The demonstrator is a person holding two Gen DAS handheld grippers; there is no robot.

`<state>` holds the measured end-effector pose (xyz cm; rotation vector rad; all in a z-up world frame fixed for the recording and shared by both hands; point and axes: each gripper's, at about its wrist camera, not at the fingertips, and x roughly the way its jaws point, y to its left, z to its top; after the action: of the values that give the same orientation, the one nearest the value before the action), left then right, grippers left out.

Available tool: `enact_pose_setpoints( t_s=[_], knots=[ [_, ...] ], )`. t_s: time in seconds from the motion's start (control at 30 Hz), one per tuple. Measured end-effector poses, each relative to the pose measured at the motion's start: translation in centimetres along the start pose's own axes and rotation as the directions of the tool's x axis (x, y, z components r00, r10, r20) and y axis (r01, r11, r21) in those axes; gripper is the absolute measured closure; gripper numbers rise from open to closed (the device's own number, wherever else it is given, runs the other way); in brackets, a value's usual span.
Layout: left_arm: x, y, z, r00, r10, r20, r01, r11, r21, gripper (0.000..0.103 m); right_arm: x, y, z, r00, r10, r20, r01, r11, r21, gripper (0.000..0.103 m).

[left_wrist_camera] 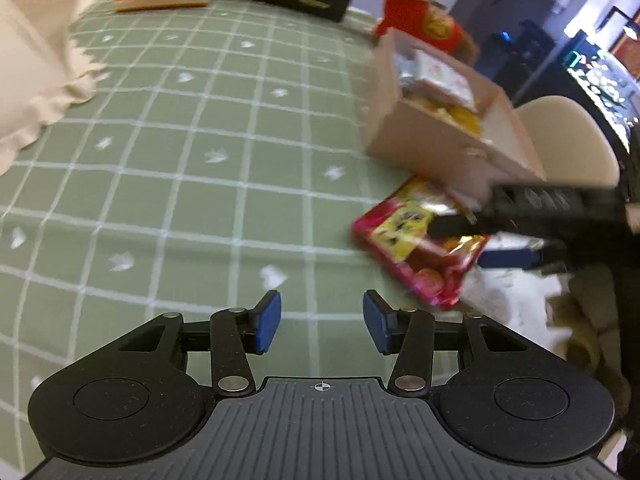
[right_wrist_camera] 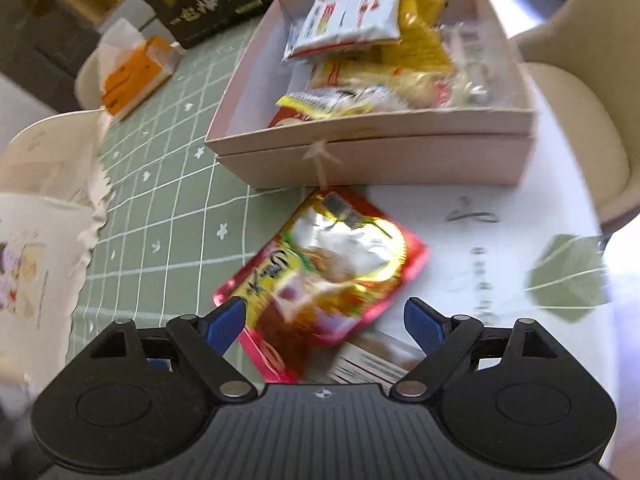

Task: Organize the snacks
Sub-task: 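Move the right gripper toward the red pouch while the left gripper withdraws, then grasp the red pouch with the right gripper while the left gripper grasps the cookie packet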

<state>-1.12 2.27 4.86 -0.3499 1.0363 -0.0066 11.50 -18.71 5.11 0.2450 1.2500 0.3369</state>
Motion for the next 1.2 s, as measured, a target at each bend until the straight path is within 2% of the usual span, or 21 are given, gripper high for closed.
enact_pose_setpoints(
  t_s=[0.1,0.13,0.2,0.23,0.3,0.37,0.43,0.47,0.5,0.53,0.57,0.6,0.63,0.73,0.8,0.9,1.03,1.13,1.17,1.2],
  knots=[
    [-0.4,1.2,-1.0,1.000,-0.014,0.001,0.014,1.000,-0.028,0.052,1.8,3.1,-0.3,0.990,-0.134,0.033,0.135,0.991,-0.022,0.000],
    [-0.5,1.4,-1.3,1.000,-0.015,0.000,0.015,0.999,-0.033,0.052,2.4,4.3,-0.5,0.979,-0.195,0.049,0.198,0.979,-0.052,0.000],
    [-0.6,1.7,-1.8,1.000,-0.019,-0.002,0.019,0.999,-0.035,0.053,3.8,6.6,-0.9,0.943,-0.322,0.077,0.331,0.931,-0.156,0.000],
    [-0.6,1.8,-2.0,1.000,-0.027,-0.002,0.026,0.999,-0.036,0.053,3.8,7.2,-1.2,0.938,-0.327,0.118,0.344,0.921,-0.182,0.000],
    [-0.6,1.9,-2.2,0.999,-0.043,-0.002,0.043,0.998,-0.034,0.053,3.9,7.9,-1.6,0.934,-0.326,0.144,0.353,0.905,-0.238,0.000],
    [-0.5,1.8,-2.2,0.998,-0.057,-0.002,0.057,0.998,-0.033,0.053,3.4,7.5,-2.1,0.948,-0.285,0.141,0.315,0.901,-0.296,0.001],
    [-0.4,1.5,-2.2,0.997,-0.073,-0.004,0.073,0.997,-0.033,0.053,2.1,6.4,-2.1,0.963,-0.229,0.145,0.267,0.894,-0.359,0.012],
    [-0.3,1.3,-2.2,0.997,-0.080,-0.006,0.079,0.996,-0.031,0.053,1.0,5.4,-2.0,0.969,-0.198,0.148,0.240,0.894,-0.378,0.024],
    [-0.2,1.1,-2.3,0.996,-0.089,-0.011,0.088,0.996,-0.028,0.054,-0.1,4.5,-1.6,0.973,-0.181,0.146,0.224,0.899,-0.377,0.041],
    [-0.1,0.8,-2.3,0.995,-0.098,-0.017,0.097,0.995,-0.026,0.054,-1.0,3.3,-1.3,0.978,-0.160,0.136,0.199,0.907,-0.370,0.047],
    [0.1,0.5,-2.3,0.994,-0.110,-0.025,0.109,0.994,-0.025,0.054,-1.9,2.1,-1.0,0.981,-0.145,0.126,0.182,0.914,-0.362,0.059],
    [0.2,0.1,-2.3,0.992,-0.125,-0.034,0.125,0.992,-0.023,0.054,-2.6,1.1,-0.9,0.981,-0.149,0.127,0.185,0.914,-0.360,0.068],
    [0.4,-0.3,-2.3,0.989,-0.139,-0.043,0.139,0.990,-0.018,0.054,-3.1,0.1,-1.0,0.975,-0.176,0.133,0.213,0.906,-0.367,0.069],
    [0.8,-1.8,-2.5,0.984,-0.166,-0.069,0.168,0.986,0.011,0.056,-2.9,-2.8,-1.9,0.960,-0.245,0.134,0.277,0.893,-0.354,0.069],
    [1.0,-2.7,-2.7,0.979,-0.181,-0.091,0.185,0.982,0.027,0.057,-3.5,-4.5,-3.1,0.967,-0.215,0.140,0.250,0.914,-0.319,0.068],
    [1.2,-3.7,-2.8,0.977,-0.181,-0.112,0.185,0.982,0.029,0.057,-4.7,-4.5,-5.7,0.980,-0.153,0.125,0.187,0.922,-0.338,0.067],
    [2.2,-5.1,-2.0,0.976,-0.179,-0.127,0.180,0.984,-0.002,0.057,-5.3,-2.2,-9.8,0.990,-0.098,0.106,0.135,0.883,-0.449,0.067],
    [3.6,-7.2,-1.1,0.972,-0.171,-0.158,0.173,0.985,-0.005,0.057,-6.7,-2.5,-11.0,0.990,-0.081,0.115,0.123,0.893,-0.433,0.065],
    [4.1,-7.9,-0.9,0.974,-0.153,-0.165,0.157,0.988,0.010,0.057,-7.4,-3.0,-11.3,0.985,-0.094,0.145,0.146,0.898,-0.415,0.059],
    [4.4,-8.9,-0.7,0.979,-0.128,-0.158,0.136,0.990,0.036,0.057,-8.0,-3.5,-11.5,0.978,-0.112,0.175,0.174,0.903,-0.393,0.048]
  ],
)
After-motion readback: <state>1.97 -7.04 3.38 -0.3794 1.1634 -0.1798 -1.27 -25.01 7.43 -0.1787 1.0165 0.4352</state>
